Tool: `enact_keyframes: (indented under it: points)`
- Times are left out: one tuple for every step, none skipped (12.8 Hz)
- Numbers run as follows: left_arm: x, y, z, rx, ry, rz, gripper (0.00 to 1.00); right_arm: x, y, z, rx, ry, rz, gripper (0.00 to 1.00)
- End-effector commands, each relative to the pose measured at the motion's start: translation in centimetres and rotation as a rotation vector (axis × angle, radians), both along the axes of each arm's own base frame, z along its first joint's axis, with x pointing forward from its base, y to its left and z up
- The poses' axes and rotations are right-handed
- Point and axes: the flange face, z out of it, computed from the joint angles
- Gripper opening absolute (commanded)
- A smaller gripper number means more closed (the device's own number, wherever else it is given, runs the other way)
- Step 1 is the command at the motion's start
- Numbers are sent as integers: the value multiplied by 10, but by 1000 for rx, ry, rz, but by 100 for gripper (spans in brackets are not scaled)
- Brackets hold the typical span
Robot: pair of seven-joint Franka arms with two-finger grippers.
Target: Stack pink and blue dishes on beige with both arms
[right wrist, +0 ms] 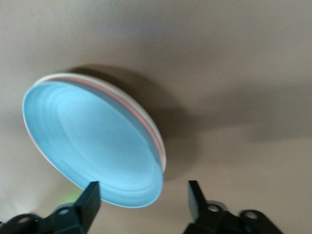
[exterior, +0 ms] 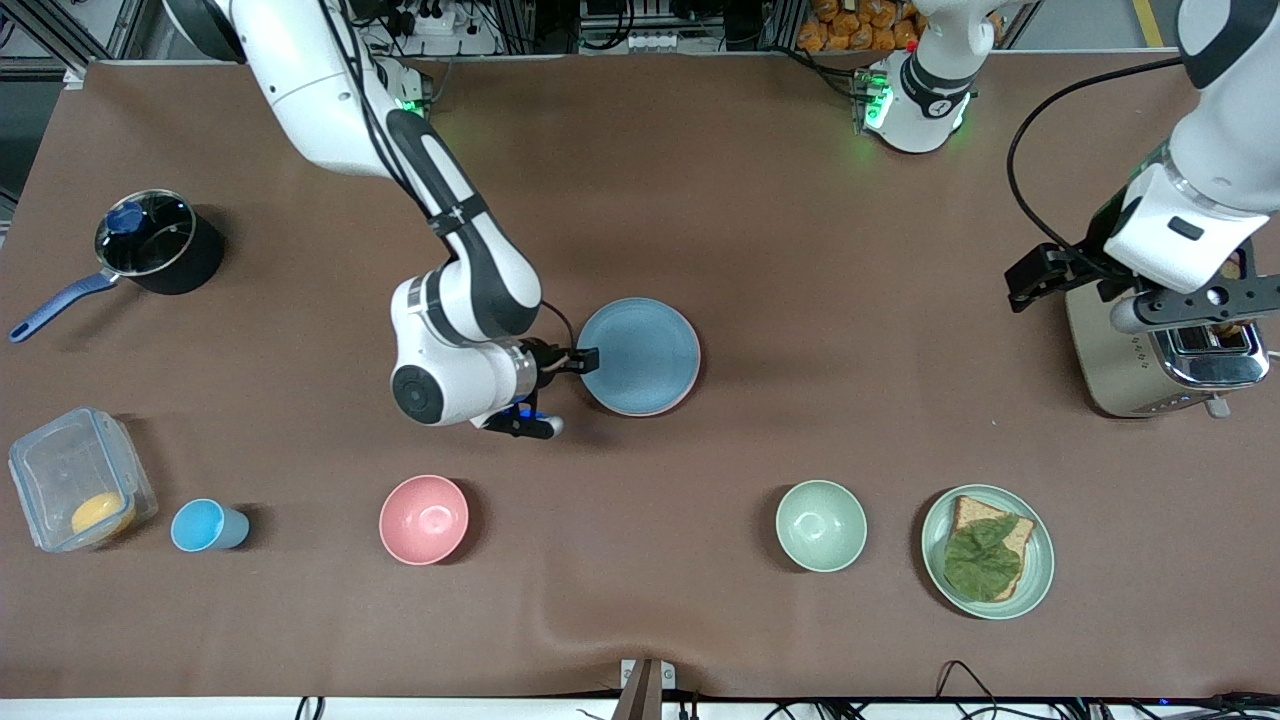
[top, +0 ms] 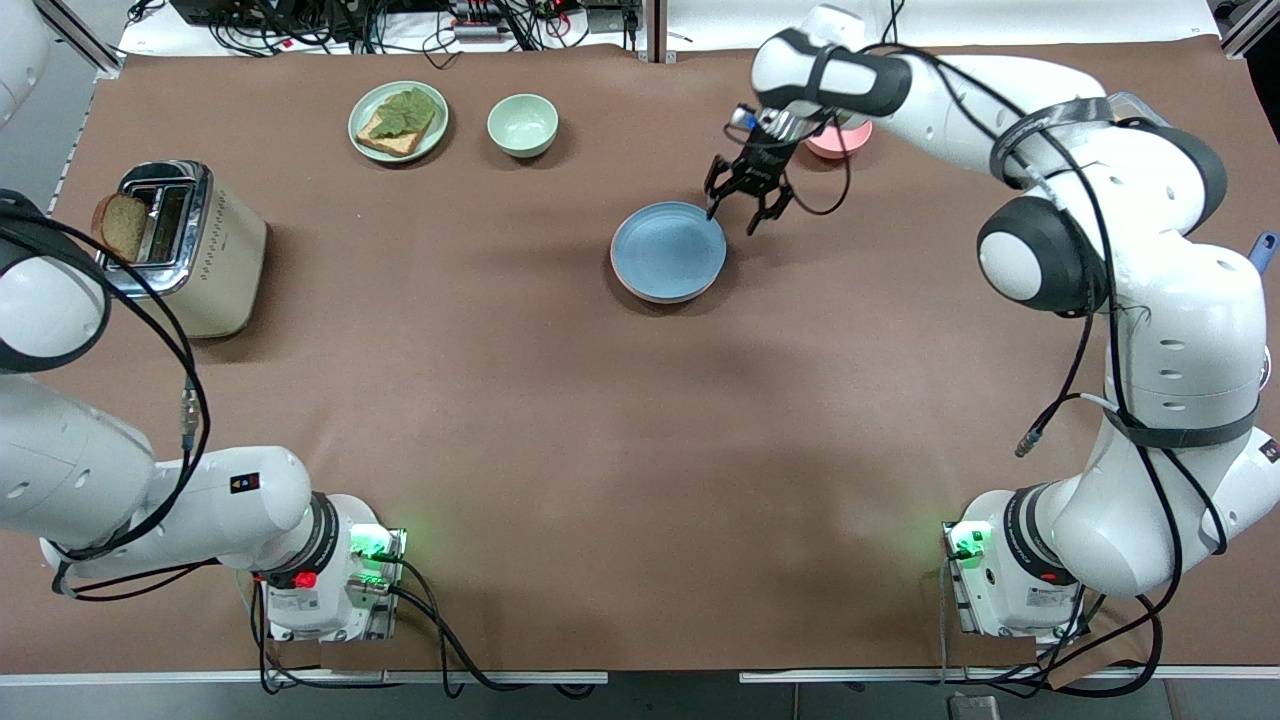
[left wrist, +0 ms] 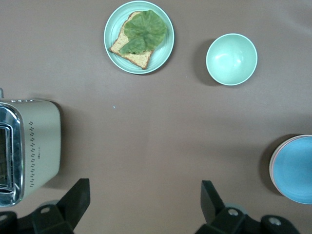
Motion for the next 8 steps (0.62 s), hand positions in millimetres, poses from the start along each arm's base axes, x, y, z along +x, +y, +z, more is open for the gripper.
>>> enact_keyframes:
  points:
    - [-6,6,7,24,1,-15,100,32,-71,31,29,66,-27,100]
    - [-5,12,7,26,2,-26,100,45,-108,41,28,65,-19,100]
    - [-7,13,9,26,0,-31,100,52,-139,50,15,56,9,100]
    - [-8,12,8,28,6,-32,100,56,-173,57,-4,44,28,100]
    - [-10,11,7,31,16,-38,100,61,-206,68,-29,16,31,100]
    - [-11,12,7,36,22,-36,100,65,-235,79,-60,-9,28,100]
    - [-11,15,8,37,24,-28,100,67,-259,89,-98,-30,28,100]
    - [-12,16,7,37,28,-28,100,68,-278,98,-141,-49,37,100]
